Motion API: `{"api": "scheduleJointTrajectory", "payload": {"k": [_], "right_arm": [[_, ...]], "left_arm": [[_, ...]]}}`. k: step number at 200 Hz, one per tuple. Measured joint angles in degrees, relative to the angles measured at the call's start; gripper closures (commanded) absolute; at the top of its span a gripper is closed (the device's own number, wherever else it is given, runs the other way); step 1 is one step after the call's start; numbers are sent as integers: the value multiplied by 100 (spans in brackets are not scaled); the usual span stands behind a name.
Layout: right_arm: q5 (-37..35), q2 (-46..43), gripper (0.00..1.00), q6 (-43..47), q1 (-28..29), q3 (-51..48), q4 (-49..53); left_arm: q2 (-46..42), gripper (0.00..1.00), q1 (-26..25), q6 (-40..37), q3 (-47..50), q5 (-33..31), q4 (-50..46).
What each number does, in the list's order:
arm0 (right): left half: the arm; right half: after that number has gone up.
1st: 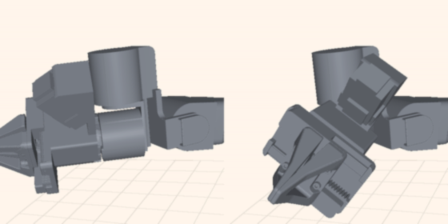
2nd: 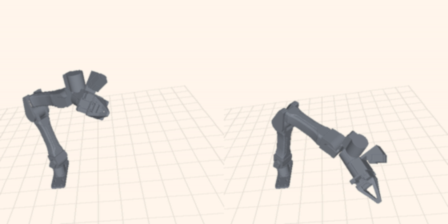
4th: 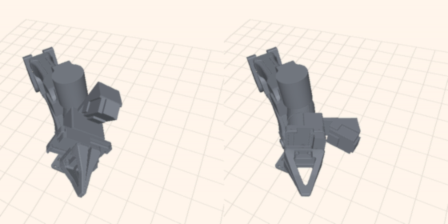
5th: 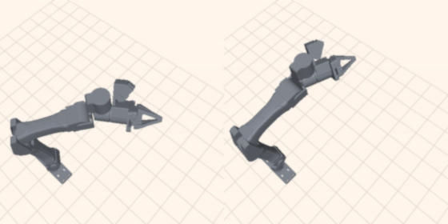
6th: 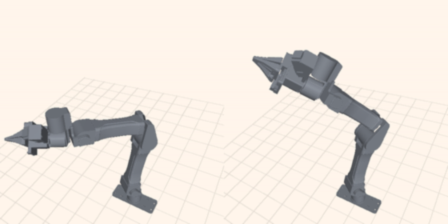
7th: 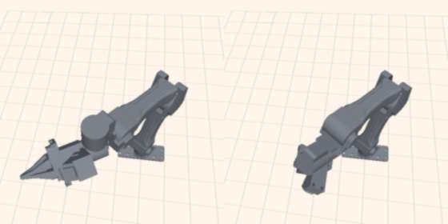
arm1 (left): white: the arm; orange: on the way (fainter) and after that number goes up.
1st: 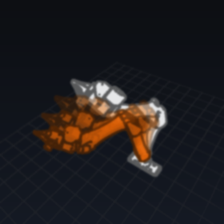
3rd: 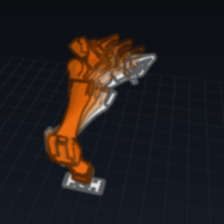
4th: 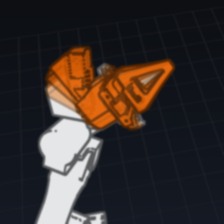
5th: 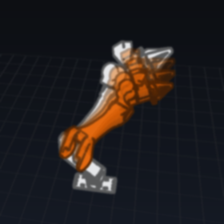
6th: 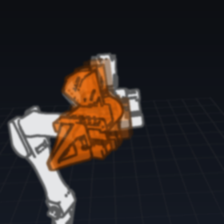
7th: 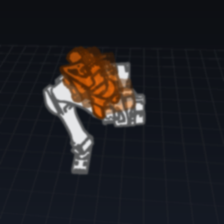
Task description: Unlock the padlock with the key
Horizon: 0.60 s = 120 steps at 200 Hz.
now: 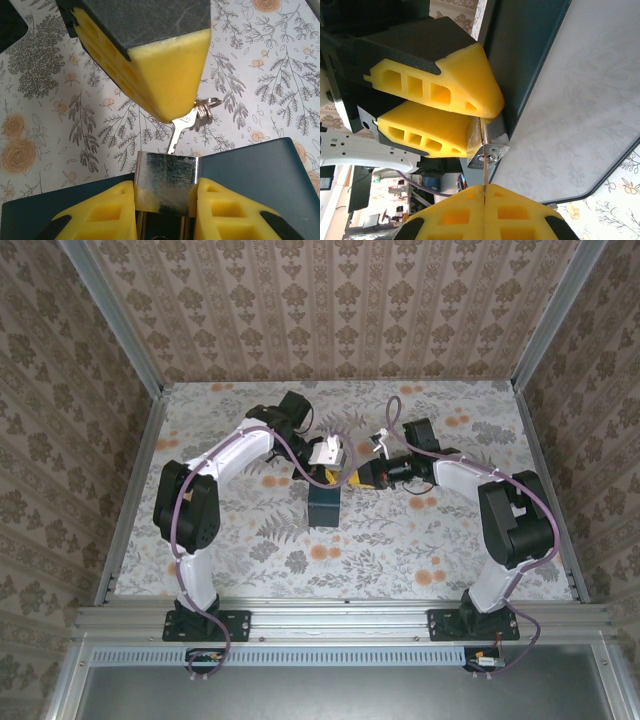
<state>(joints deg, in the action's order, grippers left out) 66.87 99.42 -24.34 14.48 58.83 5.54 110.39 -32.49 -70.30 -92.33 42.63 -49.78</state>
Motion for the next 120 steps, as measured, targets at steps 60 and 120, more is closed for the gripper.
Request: {"api": "scheduleJointTrajectory", "payload": {"k": [60, 120], "right_arm": [[109, 216, 100, 286, -37, 334, 505], [107, 208, 100, -160, -2, 50, -160]], "left_arm": [[0, 75, -4, -24, 0, 26, -35], [0, 70, 7, 109, 0, 17, -50]]}}
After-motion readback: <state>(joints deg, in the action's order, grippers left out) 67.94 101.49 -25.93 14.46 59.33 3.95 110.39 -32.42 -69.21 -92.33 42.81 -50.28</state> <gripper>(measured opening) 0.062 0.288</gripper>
